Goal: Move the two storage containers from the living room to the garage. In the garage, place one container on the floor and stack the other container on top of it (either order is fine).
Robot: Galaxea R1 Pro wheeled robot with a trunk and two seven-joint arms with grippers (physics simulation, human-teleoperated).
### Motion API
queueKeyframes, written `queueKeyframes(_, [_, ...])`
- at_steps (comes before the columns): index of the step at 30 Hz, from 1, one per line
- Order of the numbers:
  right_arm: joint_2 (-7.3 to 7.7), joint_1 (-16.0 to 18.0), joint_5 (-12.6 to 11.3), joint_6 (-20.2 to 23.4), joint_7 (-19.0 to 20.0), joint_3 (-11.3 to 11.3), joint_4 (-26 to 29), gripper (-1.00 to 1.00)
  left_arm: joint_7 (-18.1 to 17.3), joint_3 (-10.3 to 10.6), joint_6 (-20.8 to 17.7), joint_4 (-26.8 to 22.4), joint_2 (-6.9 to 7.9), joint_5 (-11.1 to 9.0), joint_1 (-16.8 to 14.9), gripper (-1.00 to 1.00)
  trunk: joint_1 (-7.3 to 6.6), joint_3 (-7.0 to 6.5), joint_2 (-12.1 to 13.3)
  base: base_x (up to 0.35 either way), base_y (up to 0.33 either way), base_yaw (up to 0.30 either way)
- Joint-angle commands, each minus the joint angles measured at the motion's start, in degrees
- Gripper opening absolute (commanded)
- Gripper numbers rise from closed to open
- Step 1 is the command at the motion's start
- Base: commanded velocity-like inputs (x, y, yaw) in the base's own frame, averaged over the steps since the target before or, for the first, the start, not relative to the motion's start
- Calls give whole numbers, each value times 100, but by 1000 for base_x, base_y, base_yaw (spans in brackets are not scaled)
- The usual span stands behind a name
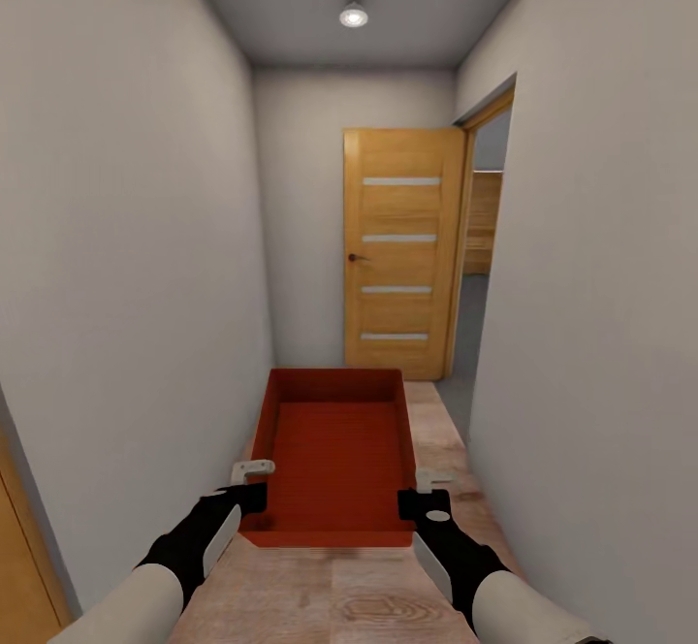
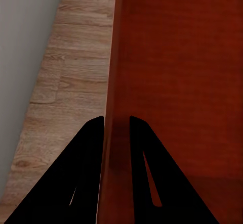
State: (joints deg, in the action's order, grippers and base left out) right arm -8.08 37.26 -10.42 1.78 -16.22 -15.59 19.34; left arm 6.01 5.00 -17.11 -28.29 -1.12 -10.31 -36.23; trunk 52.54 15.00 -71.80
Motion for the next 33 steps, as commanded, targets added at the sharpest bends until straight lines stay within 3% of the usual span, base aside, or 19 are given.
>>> queueKeyframes(1, [8,10,75,-125,-604,197,26,-100,304,10,-38,-1,94,29,2,-100,4,7,-5,324,0,0])
queueKeyframes(33, [8,10,79,-125,-606,197,26,-100,304,10,-38,-1,94,29,2,-100,4,7,-5,324,0,0])
